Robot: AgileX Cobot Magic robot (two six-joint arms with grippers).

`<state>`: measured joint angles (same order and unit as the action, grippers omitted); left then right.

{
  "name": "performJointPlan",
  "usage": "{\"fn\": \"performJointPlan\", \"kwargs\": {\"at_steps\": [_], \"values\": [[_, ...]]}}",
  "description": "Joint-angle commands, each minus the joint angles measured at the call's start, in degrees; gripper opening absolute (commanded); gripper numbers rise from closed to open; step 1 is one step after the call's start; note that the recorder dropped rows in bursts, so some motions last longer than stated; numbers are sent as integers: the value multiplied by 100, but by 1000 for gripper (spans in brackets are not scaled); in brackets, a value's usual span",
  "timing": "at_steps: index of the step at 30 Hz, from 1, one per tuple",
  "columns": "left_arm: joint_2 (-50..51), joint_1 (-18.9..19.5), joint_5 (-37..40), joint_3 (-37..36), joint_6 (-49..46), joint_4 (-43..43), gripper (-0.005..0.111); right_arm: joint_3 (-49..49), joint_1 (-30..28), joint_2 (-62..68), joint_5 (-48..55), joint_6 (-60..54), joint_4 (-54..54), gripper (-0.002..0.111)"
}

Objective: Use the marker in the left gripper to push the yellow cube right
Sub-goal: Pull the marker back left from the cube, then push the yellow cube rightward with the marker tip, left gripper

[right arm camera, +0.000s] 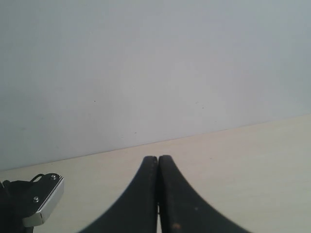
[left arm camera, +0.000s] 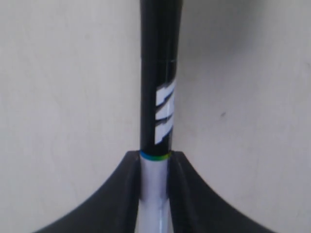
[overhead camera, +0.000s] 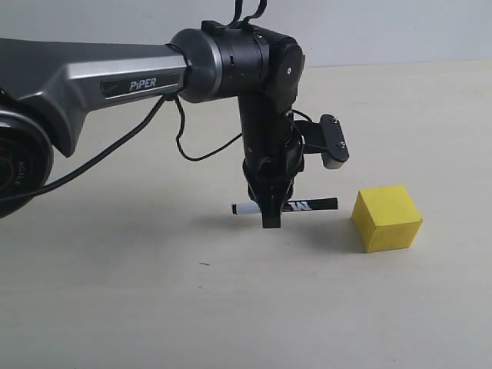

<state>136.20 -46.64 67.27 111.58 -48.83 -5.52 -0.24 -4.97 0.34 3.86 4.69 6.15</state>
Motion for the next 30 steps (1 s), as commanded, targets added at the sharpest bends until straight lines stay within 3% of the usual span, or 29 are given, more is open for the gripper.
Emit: {"fn": "performJointPlan", "kwargs": {"at_steps": [1,6,11,17,25,30], "values": [[-90,-55,10,40,-89,-139,0,24,-37,-34,-4,-15,-24,0],[-90,-90,-204,40,22,-152,0,24,-37,-34,-4,-15,-24,0],[-49,-271,-906,52,266,-278,0,24,-37,-34,-4,-15,-24,0],[50,-426,-910,297,312,29,0,24,-37,-34,-4,-15,-24,0],[-77,-160,218,536,311,277,0,24,-37,-34,-4,-15,-24,0],[-42,-142,270,525,234,240,0,24,-37,-34,-4,-15,-24,0]]}}
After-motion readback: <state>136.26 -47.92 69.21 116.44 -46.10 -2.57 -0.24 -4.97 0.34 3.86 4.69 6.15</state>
